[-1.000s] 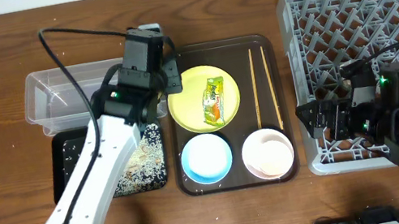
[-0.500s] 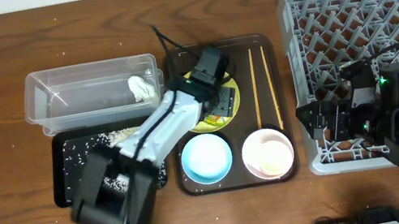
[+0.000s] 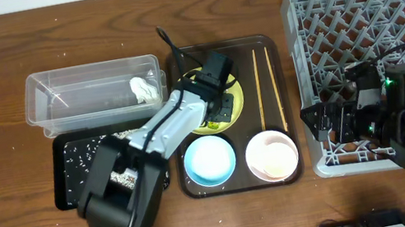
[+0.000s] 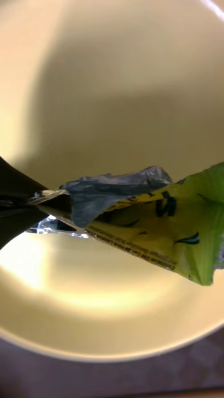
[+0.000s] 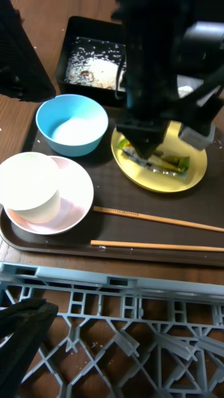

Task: Sort waste into correct bins and load items into the dishwasher rack
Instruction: 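Carry the wrapper left and release it into the clear bin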

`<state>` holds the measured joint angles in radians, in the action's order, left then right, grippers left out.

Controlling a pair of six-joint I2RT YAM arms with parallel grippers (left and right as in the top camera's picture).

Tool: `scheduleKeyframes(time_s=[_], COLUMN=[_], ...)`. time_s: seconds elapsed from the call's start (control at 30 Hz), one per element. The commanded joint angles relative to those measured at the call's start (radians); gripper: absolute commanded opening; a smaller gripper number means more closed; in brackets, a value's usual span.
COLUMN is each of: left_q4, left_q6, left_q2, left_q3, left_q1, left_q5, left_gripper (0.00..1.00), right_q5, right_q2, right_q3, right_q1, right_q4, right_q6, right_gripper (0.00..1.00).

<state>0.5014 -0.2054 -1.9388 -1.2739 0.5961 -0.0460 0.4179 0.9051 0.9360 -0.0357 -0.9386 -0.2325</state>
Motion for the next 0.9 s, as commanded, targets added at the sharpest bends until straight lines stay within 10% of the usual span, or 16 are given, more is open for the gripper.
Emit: scheduleKeyframes(time_s=[0.0, 0.3, 0.53, 0.87], left_q4=[0.037, 0.122, 0.059, 0.175], left_q6=[-0.011, -0.025, -0.028, -0.024], left_q2=[0.159, 0.349, 0.296, 0.542], left_q3=[-0.018, -0.011, 0.006, -0.019], left_q1=[-0.014, -0.187, -0.315, -0.297], left_q5=[0.040, 0.260, 0.231, 0.185], left_gripper=[0.06, 0.07, 0.71, 0.75], right_q5=[0.001, 0.002, 0.009, 0.094], right_q2=[-0.003, -0.003, -0.004, -0.019], right_q3=[0.017, 0.017, 0.017, 0.017], right_q1=[0.004, 0.004, 0.004, 0.004], right_q4=[0.000, 0.000, -0.004, -0.016], right_q6=[0.013, 0.013, 0.013, 0.063], right_gripper=[0.99, 0.99, 0.99, 0.98])
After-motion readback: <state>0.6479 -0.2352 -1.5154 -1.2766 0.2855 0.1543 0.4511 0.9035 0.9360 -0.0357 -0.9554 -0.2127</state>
